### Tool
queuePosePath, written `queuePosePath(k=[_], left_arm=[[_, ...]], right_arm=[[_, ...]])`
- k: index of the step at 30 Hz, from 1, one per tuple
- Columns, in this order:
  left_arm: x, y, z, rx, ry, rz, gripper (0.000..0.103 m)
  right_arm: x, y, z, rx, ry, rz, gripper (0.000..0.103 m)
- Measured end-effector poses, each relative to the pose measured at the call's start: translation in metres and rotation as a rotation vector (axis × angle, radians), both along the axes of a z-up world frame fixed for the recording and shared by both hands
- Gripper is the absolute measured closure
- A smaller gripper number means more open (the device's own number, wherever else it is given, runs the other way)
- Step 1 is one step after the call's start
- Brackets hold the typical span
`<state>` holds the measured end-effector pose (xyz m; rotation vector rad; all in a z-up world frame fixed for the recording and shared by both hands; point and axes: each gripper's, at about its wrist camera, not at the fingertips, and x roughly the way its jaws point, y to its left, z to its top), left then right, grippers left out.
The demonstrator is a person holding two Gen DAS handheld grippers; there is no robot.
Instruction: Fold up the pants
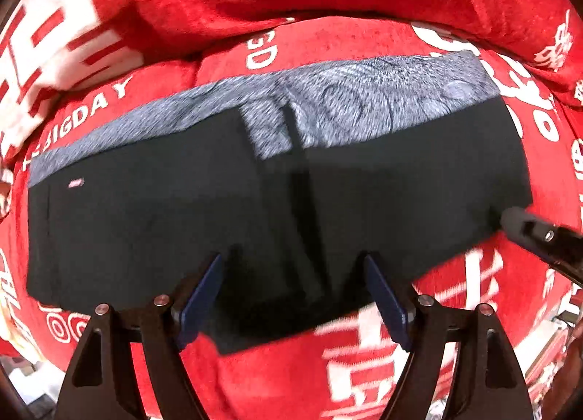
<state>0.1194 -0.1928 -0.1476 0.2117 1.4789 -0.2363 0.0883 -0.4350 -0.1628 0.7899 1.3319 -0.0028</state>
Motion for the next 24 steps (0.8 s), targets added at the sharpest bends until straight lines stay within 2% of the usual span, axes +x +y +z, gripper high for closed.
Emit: queuePosePath(k=[3,5,11,12,13,20,24], left_arm=[[-0.009,0.021,0.016,0.034,-0.024,0.021,0.016],[-0.011,0.040,0.023,0.028,-0.026,0.060,0.016],[-0.028,0.095,0.024,0.038,-0.004,0.204,0.016],[-0.030,0.106,0.021,0.034,-0.001,0.224,0.012],[-0.034,0.114,0.021,0.030,0.002,0.240,0.000],[-0.048,0.162,0.019,0.011,0.007,0.309,0.000],[-0.051,0.190,0.022,0.001,0.008,0.351,0.000]], right_arm=[[-0.013,0.011,0.002,-0.017,0.036,0.045,0.062],[-0.018,0.019,0.006,-0.024,0.045,0.075,0.059],[-0.014,0.049,0.014,-0.061,0.064,0.183,0.054],[-0.013,0.055,0.014,-0.067,0.066,0.203,0.053],[-0.010,0.064,0.016,-0.079,0.067,0.232,0.053],[0.002,0.138,0.025,-0.134,0.057,0.388,0.044],[0.004,0.182,0.027,-0.171,0.063,0.472,0.021]])
